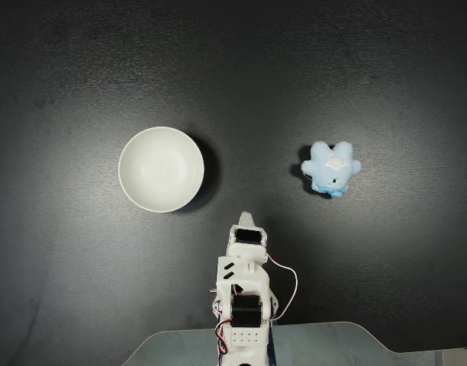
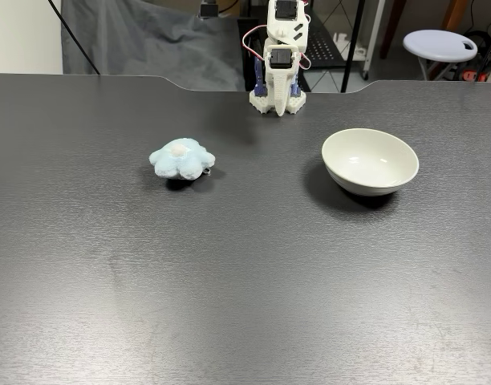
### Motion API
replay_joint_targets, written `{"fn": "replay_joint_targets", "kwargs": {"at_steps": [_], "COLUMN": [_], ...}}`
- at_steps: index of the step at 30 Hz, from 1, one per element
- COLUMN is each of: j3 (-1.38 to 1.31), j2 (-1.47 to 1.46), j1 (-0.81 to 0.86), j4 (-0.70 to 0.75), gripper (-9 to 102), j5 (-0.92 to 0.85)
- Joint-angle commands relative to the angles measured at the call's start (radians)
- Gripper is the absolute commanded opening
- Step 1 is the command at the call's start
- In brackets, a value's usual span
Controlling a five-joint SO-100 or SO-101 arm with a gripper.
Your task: Grasp a skyblue doll and put it in the white bowl.
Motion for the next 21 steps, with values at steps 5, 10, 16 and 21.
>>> {"fn": "replay_joint_targets", "kwargs": {"at_steps": [5, 10, 16, 21], "j3": [-0.066, 0.002, 0.028, 0.028], "j2": [-0.005, -0.002, -0.003, -0.003], "j1": [0.006, 0.006, 0.006, 0.006], "j4": [0.006, 0.002, -0.020, -0.020], "gripper": [0, 0, 0, 0], "j5": [0.002, -0.003, -0.003, -0.003]}}
